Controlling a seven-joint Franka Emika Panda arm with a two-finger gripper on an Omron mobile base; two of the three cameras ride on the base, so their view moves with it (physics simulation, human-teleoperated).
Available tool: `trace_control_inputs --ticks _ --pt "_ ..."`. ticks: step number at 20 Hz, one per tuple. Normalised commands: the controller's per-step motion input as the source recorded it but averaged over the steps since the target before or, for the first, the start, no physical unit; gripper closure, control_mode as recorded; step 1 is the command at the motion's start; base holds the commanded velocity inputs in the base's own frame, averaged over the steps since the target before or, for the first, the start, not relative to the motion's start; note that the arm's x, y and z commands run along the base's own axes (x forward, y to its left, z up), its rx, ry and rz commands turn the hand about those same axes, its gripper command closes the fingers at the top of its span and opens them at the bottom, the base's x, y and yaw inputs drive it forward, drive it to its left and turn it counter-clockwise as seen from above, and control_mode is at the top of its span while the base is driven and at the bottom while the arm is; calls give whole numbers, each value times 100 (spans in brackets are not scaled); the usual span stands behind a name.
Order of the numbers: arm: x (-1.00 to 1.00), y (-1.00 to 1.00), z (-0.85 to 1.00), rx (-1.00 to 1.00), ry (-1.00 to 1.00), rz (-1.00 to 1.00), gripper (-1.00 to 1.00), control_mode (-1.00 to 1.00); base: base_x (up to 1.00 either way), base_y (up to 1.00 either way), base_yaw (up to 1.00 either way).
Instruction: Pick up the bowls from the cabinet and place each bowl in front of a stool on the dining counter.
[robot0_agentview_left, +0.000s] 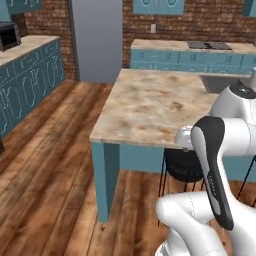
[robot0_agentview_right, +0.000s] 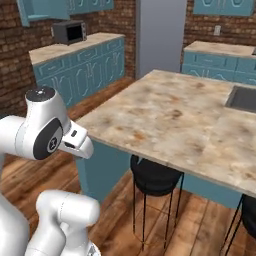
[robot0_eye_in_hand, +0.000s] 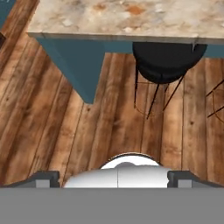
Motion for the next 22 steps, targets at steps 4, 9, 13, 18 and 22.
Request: trace_control_inputs --ticks 4,9,13,18,22 --pt "0 0 0 0 0 0 -100 100 45 100 -13" --pt "0 0 0 0 0 0 -100 100 46 100 -11" --pt "0 0 0 0 0 0 -100 100 43 100 -10" --pt "0 0 0 0 0 0 -100 100 48 100 -11" --pt "0 0 0 0 0 0 -100 100 62 100 -15"
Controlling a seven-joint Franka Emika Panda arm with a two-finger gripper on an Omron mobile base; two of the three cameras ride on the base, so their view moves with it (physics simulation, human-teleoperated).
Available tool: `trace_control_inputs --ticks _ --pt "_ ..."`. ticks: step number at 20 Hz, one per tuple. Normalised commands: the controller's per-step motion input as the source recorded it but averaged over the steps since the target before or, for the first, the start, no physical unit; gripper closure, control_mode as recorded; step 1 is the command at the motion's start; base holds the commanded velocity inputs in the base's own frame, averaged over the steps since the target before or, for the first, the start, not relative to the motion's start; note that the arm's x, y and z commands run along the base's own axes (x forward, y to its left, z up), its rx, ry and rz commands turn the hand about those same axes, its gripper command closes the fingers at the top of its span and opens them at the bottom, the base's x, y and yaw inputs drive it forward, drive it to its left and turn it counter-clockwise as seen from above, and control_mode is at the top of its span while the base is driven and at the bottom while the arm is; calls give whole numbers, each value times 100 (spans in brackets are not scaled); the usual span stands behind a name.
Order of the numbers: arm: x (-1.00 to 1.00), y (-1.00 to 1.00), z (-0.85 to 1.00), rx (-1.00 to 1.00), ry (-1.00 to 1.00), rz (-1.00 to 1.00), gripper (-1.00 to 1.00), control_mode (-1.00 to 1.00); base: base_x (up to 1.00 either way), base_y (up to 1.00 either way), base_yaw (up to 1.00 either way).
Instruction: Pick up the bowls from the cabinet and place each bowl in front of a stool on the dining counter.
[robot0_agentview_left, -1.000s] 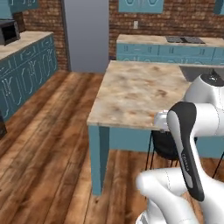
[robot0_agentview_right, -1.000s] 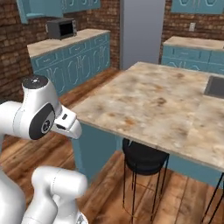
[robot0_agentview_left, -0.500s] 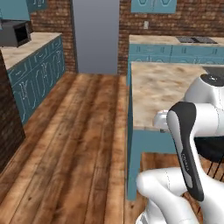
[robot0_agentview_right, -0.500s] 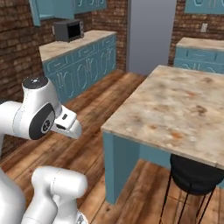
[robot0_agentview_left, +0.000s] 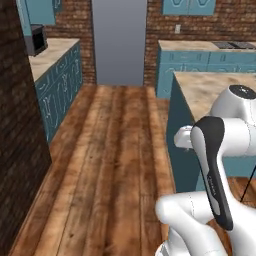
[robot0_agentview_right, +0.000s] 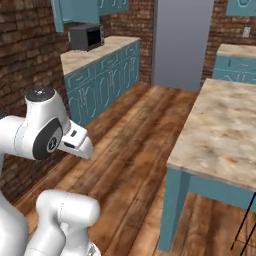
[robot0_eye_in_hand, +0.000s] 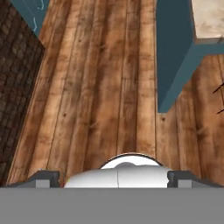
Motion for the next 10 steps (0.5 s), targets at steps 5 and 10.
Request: trace_control_inputs --ticks 5,10 --pt "0 0 0 0 0 0 -100 100 95 99 -26" --pt "0 0 0 0 0 0 -100 100 100 97 -26"
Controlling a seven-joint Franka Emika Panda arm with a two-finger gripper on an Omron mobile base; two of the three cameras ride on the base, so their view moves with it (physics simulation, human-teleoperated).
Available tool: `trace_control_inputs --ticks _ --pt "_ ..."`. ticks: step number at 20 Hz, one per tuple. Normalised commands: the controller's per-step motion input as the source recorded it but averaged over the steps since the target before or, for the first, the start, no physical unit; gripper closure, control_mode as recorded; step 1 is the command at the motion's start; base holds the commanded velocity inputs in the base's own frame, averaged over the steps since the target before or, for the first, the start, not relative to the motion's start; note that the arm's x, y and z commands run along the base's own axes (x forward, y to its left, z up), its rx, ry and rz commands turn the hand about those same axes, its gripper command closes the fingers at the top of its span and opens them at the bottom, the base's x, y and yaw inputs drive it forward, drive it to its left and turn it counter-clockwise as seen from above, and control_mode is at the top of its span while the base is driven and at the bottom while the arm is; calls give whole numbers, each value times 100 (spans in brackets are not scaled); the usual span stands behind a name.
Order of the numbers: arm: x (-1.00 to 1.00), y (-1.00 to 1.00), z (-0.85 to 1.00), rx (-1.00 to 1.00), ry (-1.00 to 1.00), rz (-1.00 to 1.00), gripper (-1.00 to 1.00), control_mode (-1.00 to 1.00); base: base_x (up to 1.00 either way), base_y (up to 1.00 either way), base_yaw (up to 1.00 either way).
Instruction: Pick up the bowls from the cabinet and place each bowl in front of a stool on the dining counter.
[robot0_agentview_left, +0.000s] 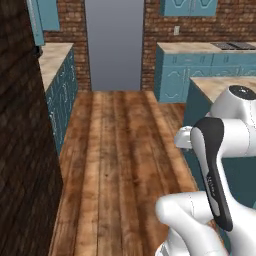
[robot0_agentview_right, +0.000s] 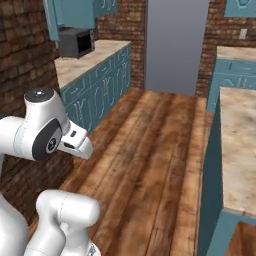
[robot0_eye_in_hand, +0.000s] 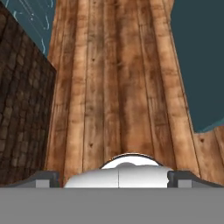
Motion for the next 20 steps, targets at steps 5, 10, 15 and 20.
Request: trace_control_inputs --ticks 5,10,15,20 --pt "0 0 0 0 0 0 -100 100 100 48 -21" --pt "0 0 0 0 0 0 -100 100 100 -1 -16" --pt "0 0 0 0 0 0 -100 100 100 0 -6" --pt "0 0 0 0 0 0 -100 100 100 0 0"
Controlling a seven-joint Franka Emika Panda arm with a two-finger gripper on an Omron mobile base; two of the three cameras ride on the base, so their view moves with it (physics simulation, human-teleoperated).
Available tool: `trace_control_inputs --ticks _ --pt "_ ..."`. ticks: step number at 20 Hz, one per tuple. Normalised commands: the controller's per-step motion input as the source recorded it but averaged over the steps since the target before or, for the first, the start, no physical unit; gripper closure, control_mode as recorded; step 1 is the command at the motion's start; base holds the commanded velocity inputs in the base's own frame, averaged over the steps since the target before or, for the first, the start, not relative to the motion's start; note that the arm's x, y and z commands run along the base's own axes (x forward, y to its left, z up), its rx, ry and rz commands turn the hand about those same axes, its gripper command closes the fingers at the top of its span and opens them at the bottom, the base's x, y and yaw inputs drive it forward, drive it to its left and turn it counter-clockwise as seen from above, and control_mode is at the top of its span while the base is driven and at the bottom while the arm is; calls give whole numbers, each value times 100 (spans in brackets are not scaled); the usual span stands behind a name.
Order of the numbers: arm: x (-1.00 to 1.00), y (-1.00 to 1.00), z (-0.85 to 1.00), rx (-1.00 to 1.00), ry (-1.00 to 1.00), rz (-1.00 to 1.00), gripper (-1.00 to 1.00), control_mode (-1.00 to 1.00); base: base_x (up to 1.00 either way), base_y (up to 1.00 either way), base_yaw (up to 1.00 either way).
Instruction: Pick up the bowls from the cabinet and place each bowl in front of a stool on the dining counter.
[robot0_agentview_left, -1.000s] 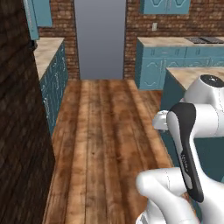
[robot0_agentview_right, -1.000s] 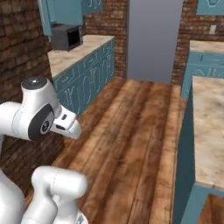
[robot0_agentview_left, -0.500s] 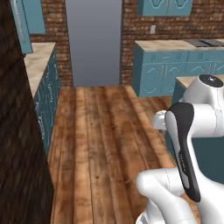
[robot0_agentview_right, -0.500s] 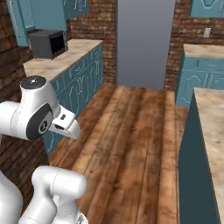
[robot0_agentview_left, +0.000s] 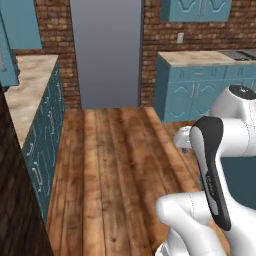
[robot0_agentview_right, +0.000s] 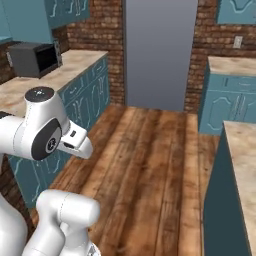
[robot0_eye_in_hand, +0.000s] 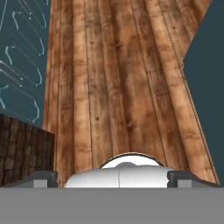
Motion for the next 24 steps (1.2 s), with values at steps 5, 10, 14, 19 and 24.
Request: trace_control_inputs --ticks 5,10,14,19,24 --pt "0 0 0 0 0 0 -100 100 100 0 0" --pt "0 0 0 0 0 0 -100 100 100 0 7" --pt "0 0 0 0 0 0 -100 100 100 0 35" --pt "0 0 0 0 0 0 -100 100 100 -2 53" --pt "0 0 0 0 0 0 -100 100 78 -8 75"
